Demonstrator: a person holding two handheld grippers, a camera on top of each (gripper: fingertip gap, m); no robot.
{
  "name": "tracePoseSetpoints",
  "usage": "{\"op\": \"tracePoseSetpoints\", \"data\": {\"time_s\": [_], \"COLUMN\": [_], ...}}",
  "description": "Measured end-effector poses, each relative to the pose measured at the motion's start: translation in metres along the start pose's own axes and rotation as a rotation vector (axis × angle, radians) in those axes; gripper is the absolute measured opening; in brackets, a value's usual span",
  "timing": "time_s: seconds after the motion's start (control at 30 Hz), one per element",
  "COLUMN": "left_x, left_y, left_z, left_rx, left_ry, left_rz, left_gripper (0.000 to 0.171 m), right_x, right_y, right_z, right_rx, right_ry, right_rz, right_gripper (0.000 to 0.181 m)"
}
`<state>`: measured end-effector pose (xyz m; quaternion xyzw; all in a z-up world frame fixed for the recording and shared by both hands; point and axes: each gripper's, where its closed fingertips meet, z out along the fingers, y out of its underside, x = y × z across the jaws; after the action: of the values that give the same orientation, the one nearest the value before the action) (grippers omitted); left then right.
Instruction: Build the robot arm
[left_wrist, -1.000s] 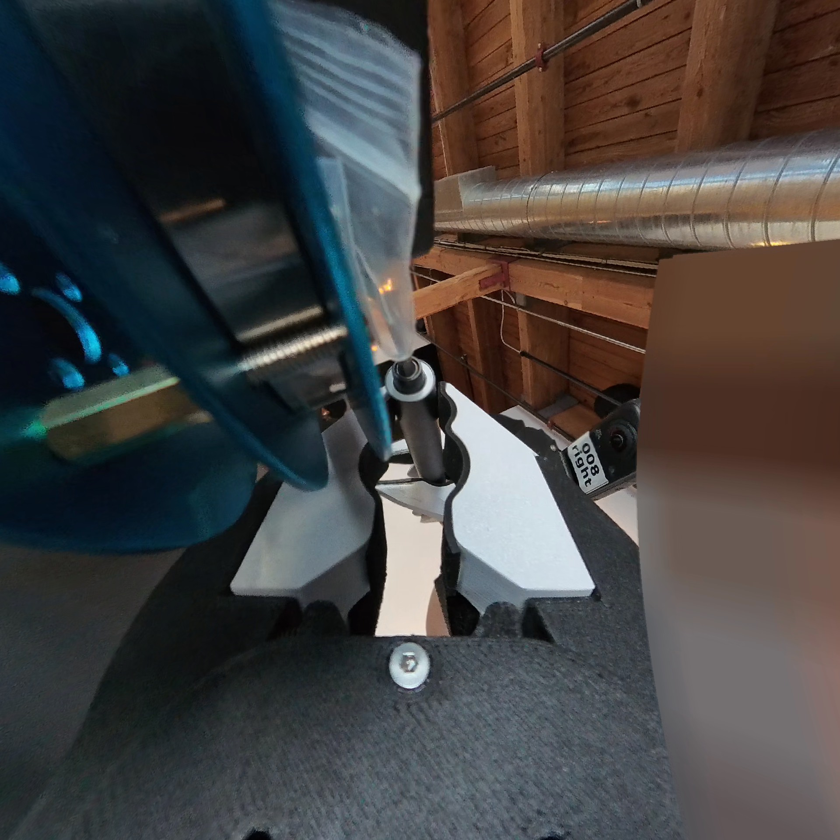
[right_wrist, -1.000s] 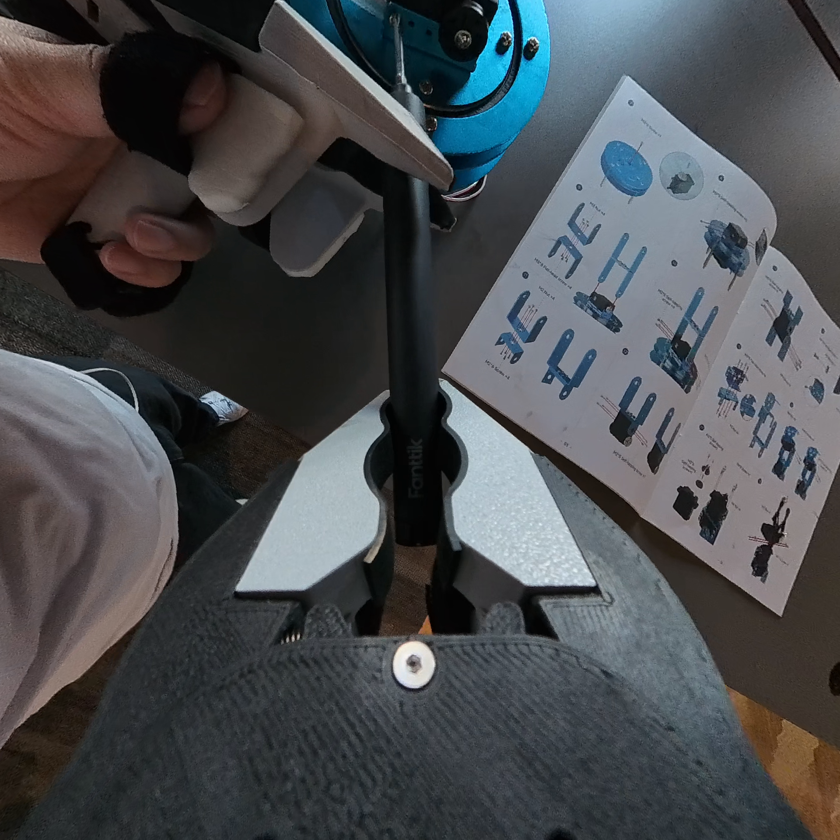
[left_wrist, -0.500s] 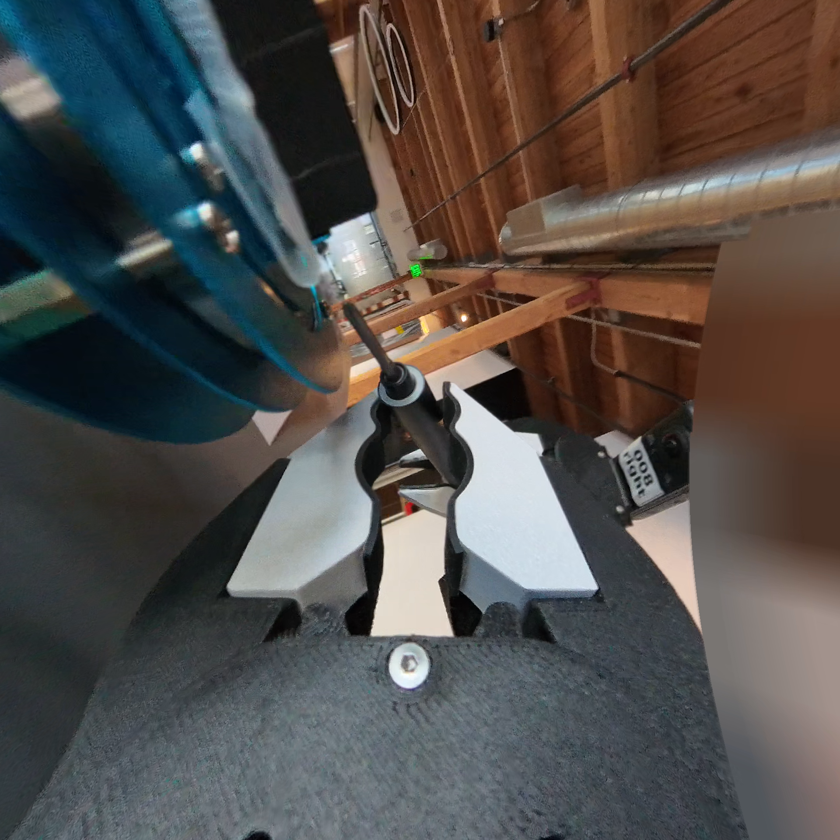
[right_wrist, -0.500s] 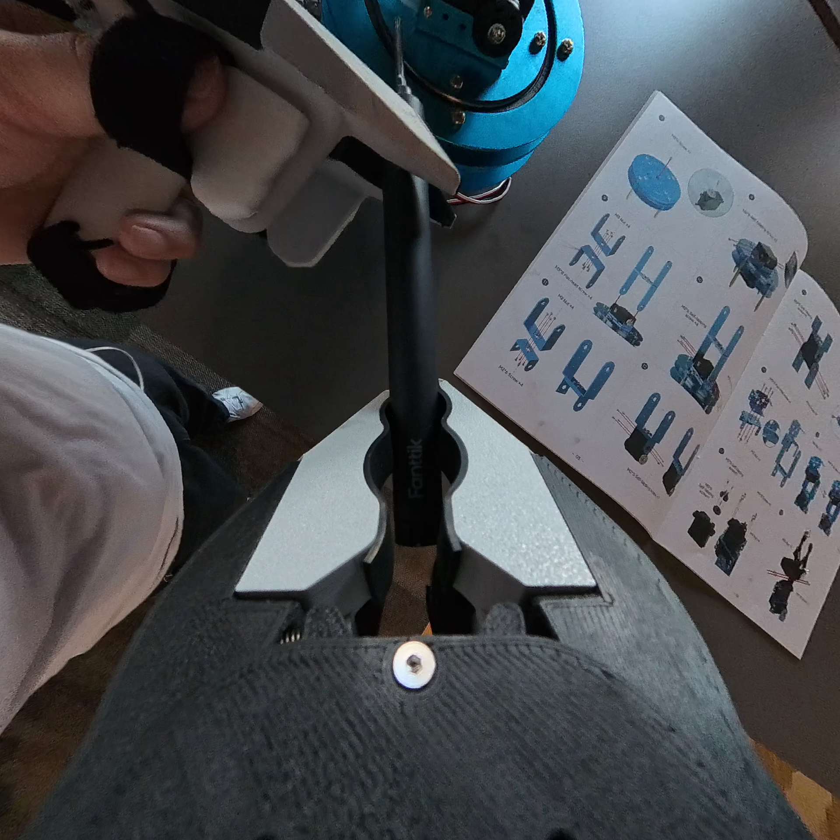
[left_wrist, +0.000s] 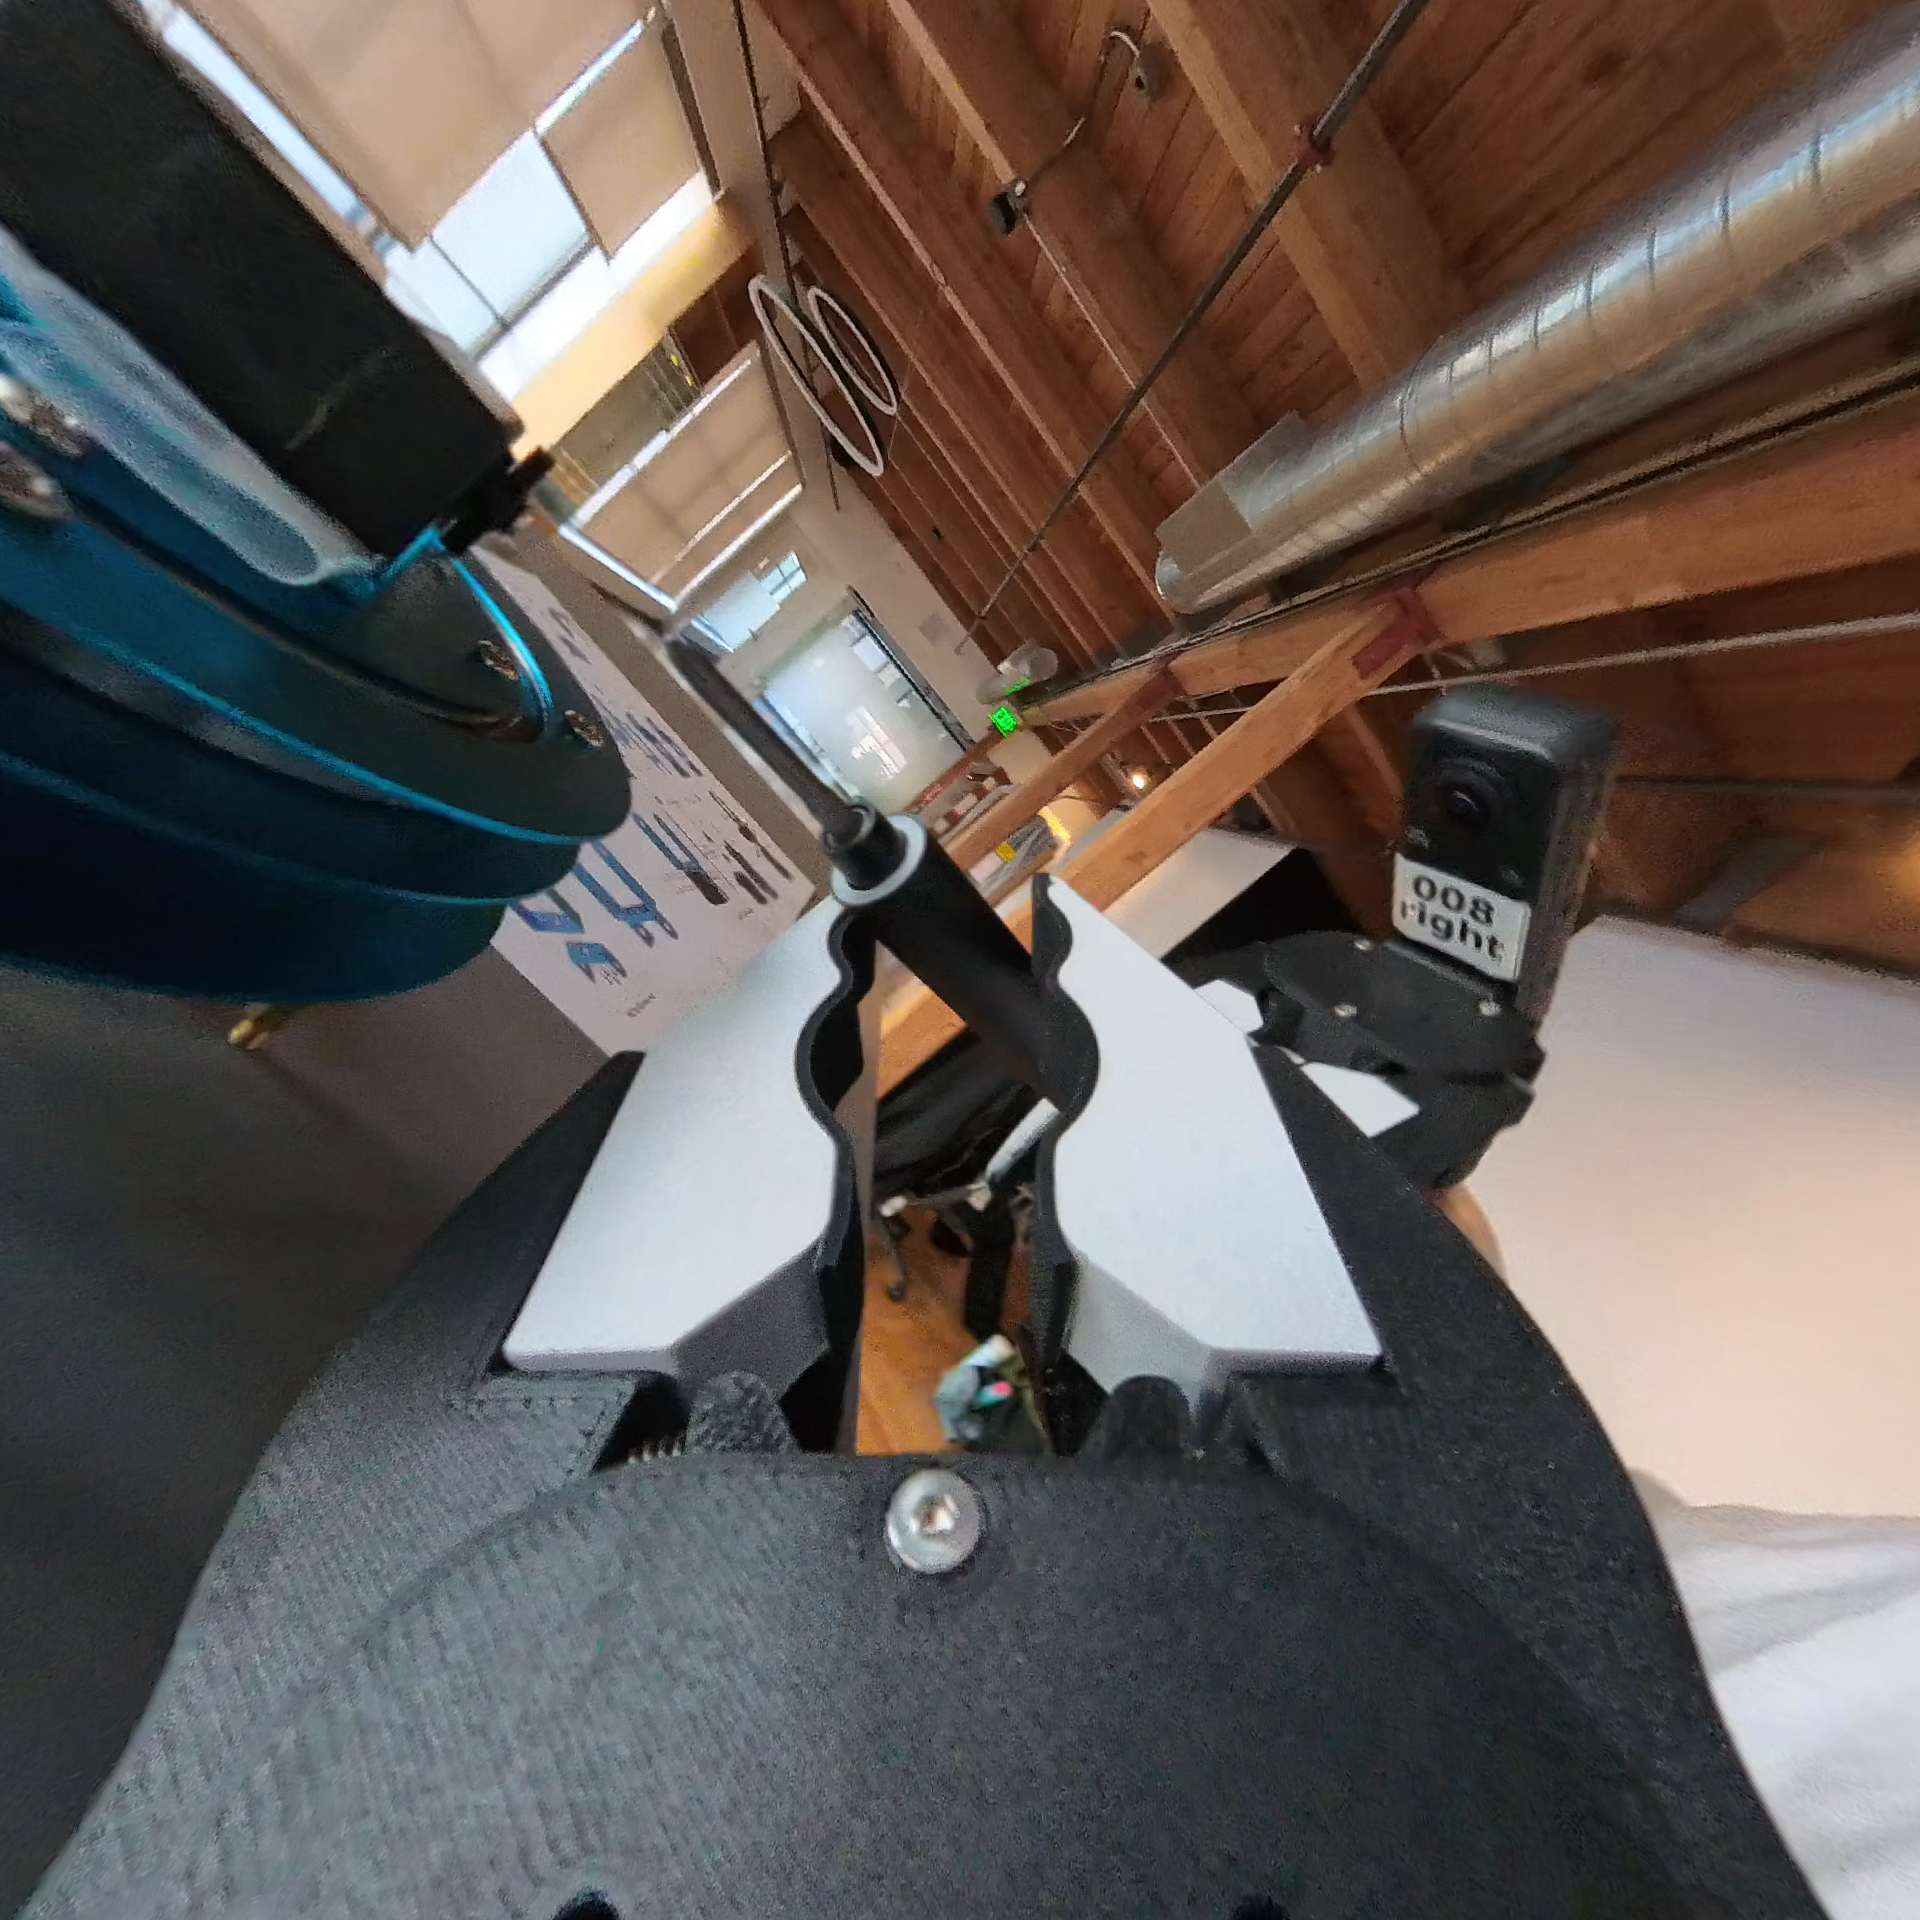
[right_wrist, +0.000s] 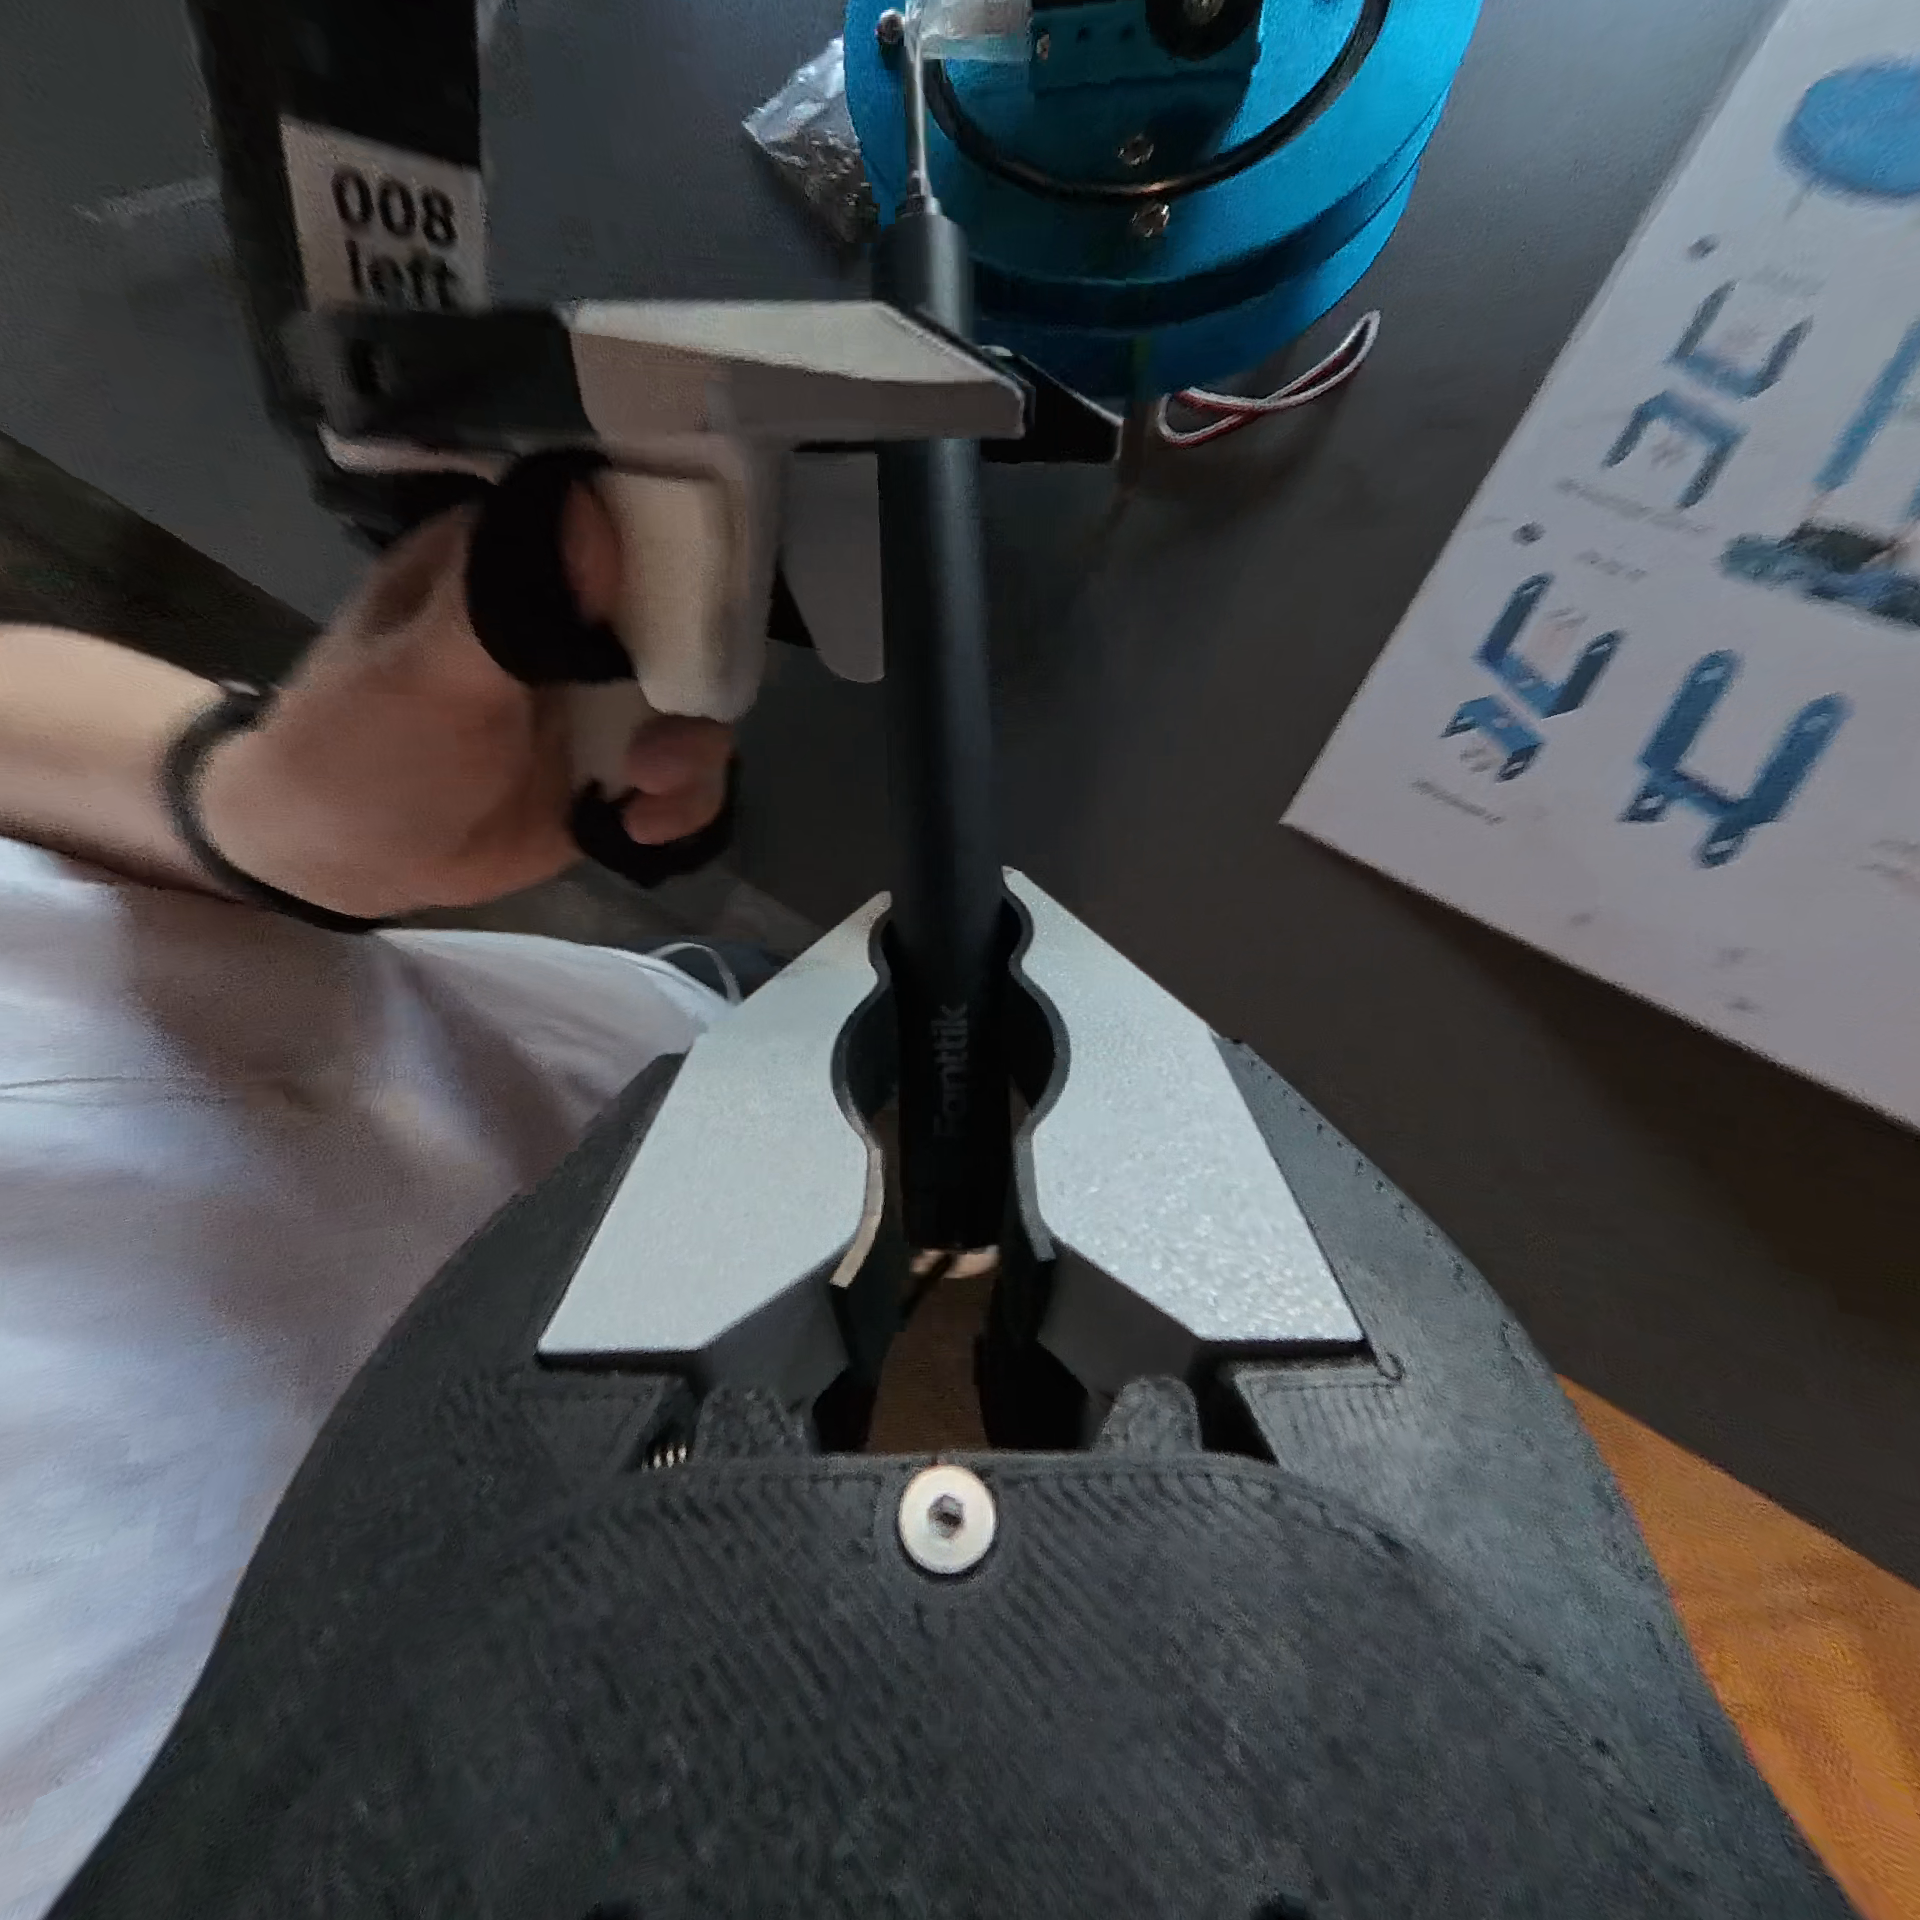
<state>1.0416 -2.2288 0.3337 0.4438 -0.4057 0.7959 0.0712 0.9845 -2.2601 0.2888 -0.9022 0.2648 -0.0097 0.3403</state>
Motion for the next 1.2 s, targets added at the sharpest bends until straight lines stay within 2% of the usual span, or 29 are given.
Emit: {"op": "tracePoseSetpoints", "data": {"time_s": [0.1, 0.17, 0.27, 0.37, 0.5, 0.73, 0.83, 1.2], "left_x": [0.003, 0.003, 0.001, -0.001, -0.001, -0.005, -0.008, -0.012], "left_y": [0.002, 0.002, 0.004, 0.006, 0.002, 0.0, 0.0, -0.005], "left_z": [0.002, 0.004, 0.005, 0.005, 0.005, 0.011, 0.01, 0.011], "left_rx": [-0.003, -0.01, -0.003, 0.001, -0.006, -0.015, -0.013, -0.003], "left_ry": [-0.026, -0.047, -0.03, -0.001, -0.009, 0.096, 0.111, 0.11], "left_rz": [0.093, 0.129, 0.018, -0.108, -0.093, -0.335, -0.413, -0.415], "left_gripper": [0.029, 0.031, 0.028, 0.024, 0.024, 0.017, 0.016, 0.016], "right_x": [-0.009, -0.011, -0.01, -0.013, -0.016, 0.001, 0.003, 0.006], "right_y": [0.0, -0.002, -0.001, -0.001, -0.004, -0.004, -0.004, -0.008], "right_z": [0.001, -0.001, 0.0, 0.003, 0.004, 0.005, 0.006, 0.008], "right_rx": [0.027, 0.033, 0.019, 0.001, 0.015, -0.034, -0.053, -0.048], "right_ry": [-0.132, -0.163, -0.146, -0.189, -0.25, -0.054, -0.034, -0.045], "right_rz": [0.138, 0.182, 0.197, 0.247, 0.292, 0.133, 0.119, 0.114], "right_gripper": [0.012, 0.012, 0.012, 0.012, 0.012, 0.012, 0.012, 0.013]}}
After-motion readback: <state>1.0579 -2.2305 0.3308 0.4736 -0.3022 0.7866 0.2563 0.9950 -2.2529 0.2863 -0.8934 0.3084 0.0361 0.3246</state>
